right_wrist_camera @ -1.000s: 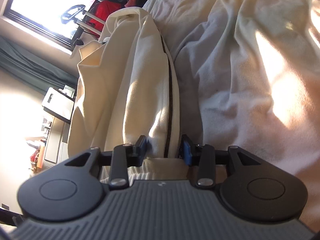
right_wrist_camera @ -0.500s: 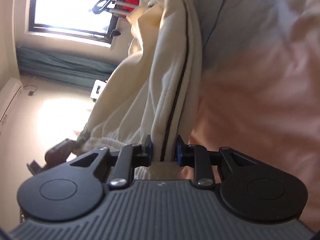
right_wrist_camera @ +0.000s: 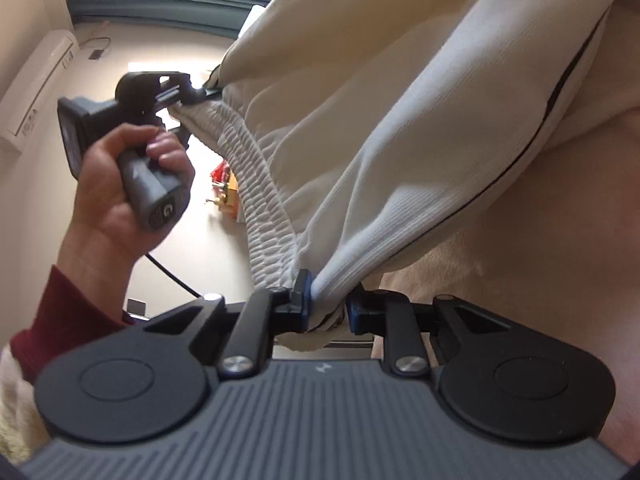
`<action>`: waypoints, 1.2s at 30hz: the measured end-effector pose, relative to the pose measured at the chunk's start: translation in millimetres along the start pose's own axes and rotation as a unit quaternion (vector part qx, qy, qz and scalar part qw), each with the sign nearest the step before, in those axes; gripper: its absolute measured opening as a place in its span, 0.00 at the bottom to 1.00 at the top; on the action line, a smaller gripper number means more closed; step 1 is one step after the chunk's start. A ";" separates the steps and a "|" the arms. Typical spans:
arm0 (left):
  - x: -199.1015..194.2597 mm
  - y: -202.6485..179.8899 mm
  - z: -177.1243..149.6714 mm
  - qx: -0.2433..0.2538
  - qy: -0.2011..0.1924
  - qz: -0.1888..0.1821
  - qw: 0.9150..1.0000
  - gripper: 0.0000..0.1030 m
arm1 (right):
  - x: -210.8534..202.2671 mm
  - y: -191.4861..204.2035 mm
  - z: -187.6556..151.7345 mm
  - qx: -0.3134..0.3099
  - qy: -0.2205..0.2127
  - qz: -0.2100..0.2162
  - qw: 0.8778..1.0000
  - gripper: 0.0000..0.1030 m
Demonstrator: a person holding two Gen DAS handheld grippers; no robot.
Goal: Fold clothes
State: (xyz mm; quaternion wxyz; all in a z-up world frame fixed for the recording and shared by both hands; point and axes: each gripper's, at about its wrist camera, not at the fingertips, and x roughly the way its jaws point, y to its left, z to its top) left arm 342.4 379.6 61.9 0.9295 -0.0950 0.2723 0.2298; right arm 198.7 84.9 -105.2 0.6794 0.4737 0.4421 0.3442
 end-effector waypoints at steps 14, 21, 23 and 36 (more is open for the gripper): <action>15.7 -13.3 -39.1 0.016 0.027 0.019 0.999 0.70 | -21.6 5.3 13.2 -0.026 0.045 -0.038 0.998 0.56; -99.0 -69.5 -31.0 0.069 -0.029 -0.035 0.997 0.87 | -94.8 61.5 -5.8 -0.123 0.018 -0.076 0.989 0.89; -135.5 -87.3 -32.1 0.075 -0.044 -0.059 0.995 0.92 | -124.6 83.9 -9.6 -0.168 -0.003 -0.098 0.981 0.89; -321.1 -138.4 -91.7 0.071 -0.089 -0.196 0.974 0.98 | -333.5 116.7 -19.7 -0.389 -0.193 -0.240 0.868 0.89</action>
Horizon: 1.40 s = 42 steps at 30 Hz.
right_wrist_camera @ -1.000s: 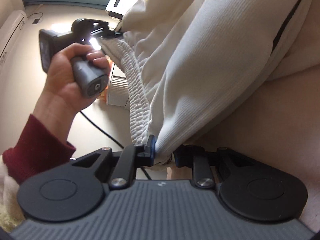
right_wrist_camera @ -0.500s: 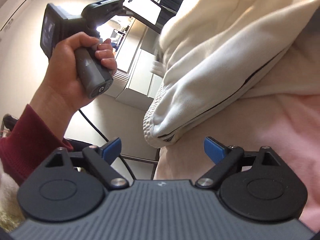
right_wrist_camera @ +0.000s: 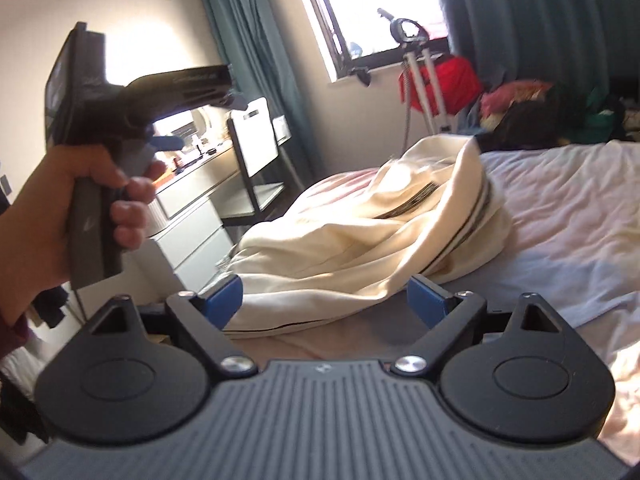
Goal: Fold clothes
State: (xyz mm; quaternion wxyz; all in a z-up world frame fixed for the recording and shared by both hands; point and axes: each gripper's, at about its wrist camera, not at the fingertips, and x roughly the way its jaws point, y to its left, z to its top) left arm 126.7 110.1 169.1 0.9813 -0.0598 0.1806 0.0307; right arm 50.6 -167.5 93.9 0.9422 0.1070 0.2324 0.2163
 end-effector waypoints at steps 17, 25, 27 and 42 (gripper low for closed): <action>-46.1 -16.6 -92.8 -0.001 0.020 -0.032 0.999 0.99 | -46.5 -54.1 -19.6 0.003 -0.096 -0.065 0.993 0.88; 61.7 -64.0 -102.2 0.013 0.065 -0.074 0.995 0.99 | -18.3 -109.3 -7.2 0.050 -0.125 -0.099 0.986 0.88; 99.3 -81.1 -104.3 0.010 0.077 -0.092 0.993 0.99 | -10.8 -128.7 -9.4 0.073 -0.123 -0.108 0.984 0.88; 386.9 -203.3 -75.1 -0.019 0.123 -0.051 0.991 0.92 | 85.6 -217.2 -34.5 0.107 -0.045 -0.167 0.979 0.88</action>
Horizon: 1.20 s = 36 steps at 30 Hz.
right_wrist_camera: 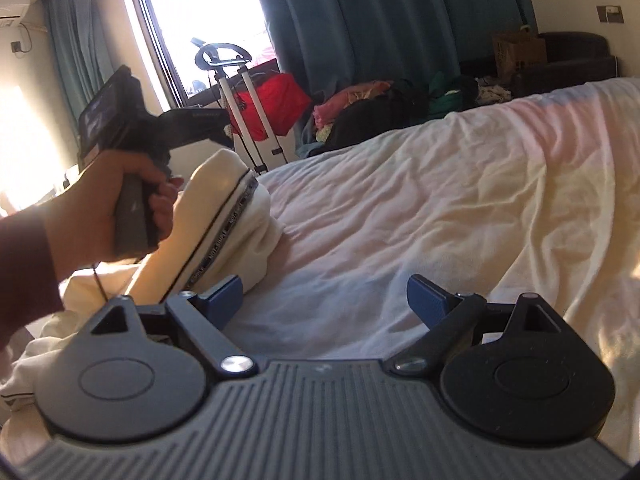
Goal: Fold clothes
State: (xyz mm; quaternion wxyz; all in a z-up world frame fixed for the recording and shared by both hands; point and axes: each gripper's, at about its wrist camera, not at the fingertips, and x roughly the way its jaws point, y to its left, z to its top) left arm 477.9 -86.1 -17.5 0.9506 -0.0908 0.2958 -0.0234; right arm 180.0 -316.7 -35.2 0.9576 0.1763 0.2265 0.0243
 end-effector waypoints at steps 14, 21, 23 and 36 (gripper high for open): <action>-45.1 -38.4 4.4 0.116 -0.018 -0.019 0.993 0.02 | 13.6 -18.3 -1.3 0.040 -0.011 -0.012 0.999 0.88; -174.2 -32.2 -12.7 0.123 -0.040 -0.101 0.987 0.02 | -26.3 -11.8 8.9 0.027 -0.064 -0.019 0.997 0.88; -204.1 -27.7 -35.4 0.124 -0.038 -0.133 0.983 0.02 | -40.8 -15.6 13.6 0.035 -0.081 -0.021 0.996 0.88; -299.9 44.1 -221.7 0.129 0.041 -0.176 0.975 0.02 | -67.9 -64.0 5.7 0.209 -0.007 0.122 0.970 0.89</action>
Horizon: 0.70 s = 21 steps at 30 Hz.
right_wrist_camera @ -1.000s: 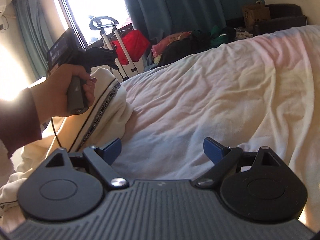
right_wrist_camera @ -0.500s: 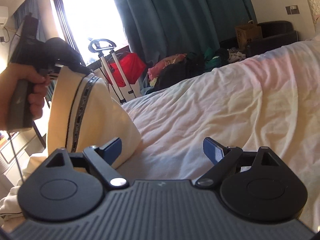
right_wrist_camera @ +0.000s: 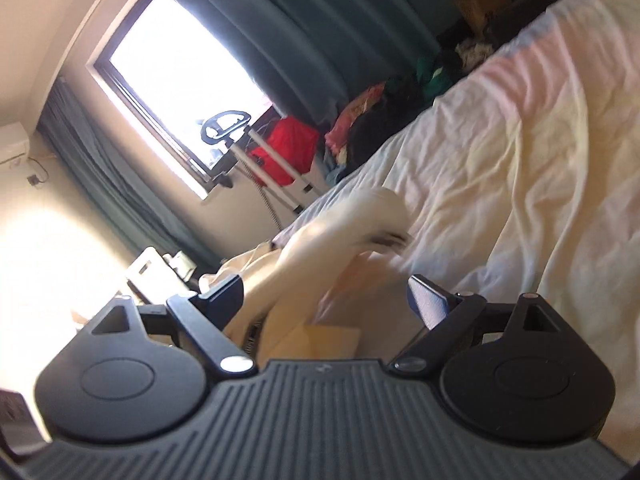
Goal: Fold clothes
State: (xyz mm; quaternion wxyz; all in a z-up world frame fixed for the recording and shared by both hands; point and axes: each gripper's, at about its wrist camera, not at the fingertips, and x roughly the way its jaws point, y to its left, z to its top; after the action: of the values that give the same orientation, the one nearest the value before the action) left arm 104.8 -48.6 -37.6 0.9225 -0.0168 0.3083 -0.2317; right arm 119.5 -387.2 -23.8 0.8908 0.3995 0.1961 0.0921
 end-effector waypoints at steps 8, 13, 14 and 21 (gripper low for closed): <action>-9.6 38.3 -25.2 -0.071 -0.031 -0.019 0.997 0.02 | 34.3 -25.9 -36.7 0.132 0.101 0.039 0.985 0.89; -11.3 57.8 -31.8 -0.125 -0.037 -0.042 0.991 0.03 | 40.8 -34.2 -43.9 0.176 0.095 0.043 0.979 0.88; -11.3 61.1 -30.2 -0.130 -0.036 -0.044 0.990 0.03 | 43.9 -35.2 -43.6 0.181 0.091 0.038 0.978 0.85; -4.0 77.1 -30.5 -0.131 -0.021 -0.043 0.990 0.05 | 86.3 -45.8 -30.1 0.173 0.087 -0.029 0.981 0.74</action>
State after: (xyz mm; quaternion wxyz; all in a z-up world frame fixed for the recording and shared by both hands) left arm 116.5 25.4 -73.4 0.9080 -0.1555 0.3151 -0.2280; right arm 185.3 -369.5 -100.1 0.7899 0.5320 0.2979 0.0652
